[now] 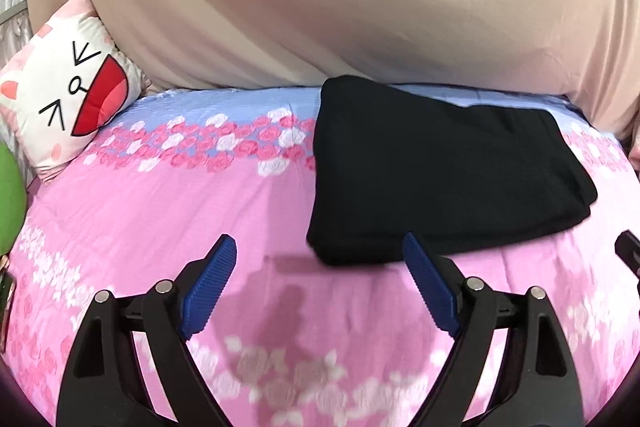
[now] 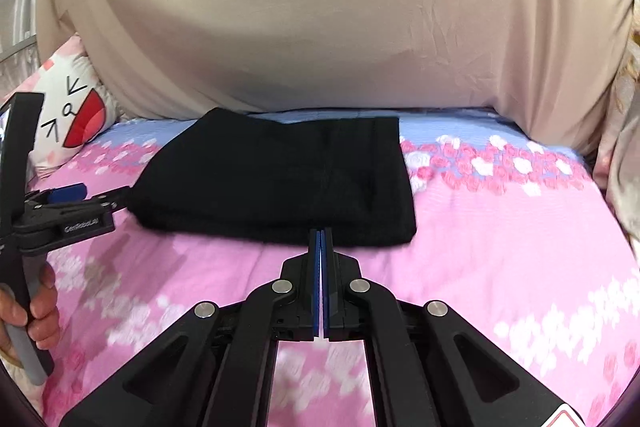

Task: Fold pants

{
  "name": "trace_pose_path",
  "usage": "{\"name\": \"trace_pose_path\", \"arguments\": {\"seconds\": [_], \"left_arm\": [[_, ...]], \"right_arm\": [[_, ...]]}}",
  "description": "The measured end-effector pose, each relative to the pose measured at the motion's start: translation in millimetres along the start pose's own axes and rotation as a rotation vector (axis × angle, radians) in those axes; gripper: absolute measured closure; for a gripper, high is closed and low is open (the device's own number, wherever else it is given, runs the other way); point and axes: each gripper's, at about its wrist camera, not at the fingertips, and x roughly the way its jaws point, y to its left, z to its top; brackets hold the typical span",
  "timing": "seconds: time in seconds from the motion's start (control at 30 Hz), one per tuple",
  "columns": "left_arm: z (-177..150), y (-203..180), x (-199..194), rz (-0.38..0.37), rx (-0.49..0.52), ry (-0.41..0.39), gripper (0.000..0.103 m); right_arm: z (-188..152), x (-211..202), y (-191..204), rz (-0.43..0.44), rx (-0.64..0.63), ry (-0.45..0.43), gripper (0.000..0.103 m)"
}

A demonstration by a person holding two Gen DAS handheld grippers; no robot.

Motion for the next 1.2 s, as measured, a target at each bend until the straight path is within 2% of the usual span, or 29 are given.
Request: {"name": "trace_pose_path", "arguments": {"seconds": [0.13, 0.37, 0.53, 0.6, 0.77, 1.1, 1.2], "left_arm": [[-17.5, -3.2, -17.0, 0.018, 0.014, -0.001, 0.015], [-52.3, -8.5, -26.7, 0.029, 0.009, 0.019, 0.013], [-70.0, -9.5, -22.2, 0.021, -0.013, -0.004, 0.013], [-70.6, -10.9, -22.7, 0.016, -0.007, -0.009, 0.013], [-71.2, -12.9, -28.0, -0.007, 0.001, -0.037, 0.013], [-72.6, -9.3, -34.8, -0.006, -0.017, -0.068, 0.013], [-72.8, -11.0, -37.4, 0.001, -0.006, -0.080, 0.013]], "right_arm": [[-22.5, -11.0, 6.9, -0.003, -0.002, 0.017, 0.102], [-55.3, -21.9, 6.2, 0.005, 0.076, 0.056, 0.102], [-63.2, -33.6, -2.0, -0.061, 0.134, 0.010, 0.095], [-63.4, -32.0, -3.4, -0.079, 0.141, 0.018, 0.094], [-63.7, -27.8, -5.1, -0.111, 0.145, 0.039, 0.078], [-63.6, -36.7, 10.0, -0.179, 0.087, -0.003, 0.067], [-63.5, -38.1, 13.7, -0.196, 0.071, -0.009, 0.058]]}}
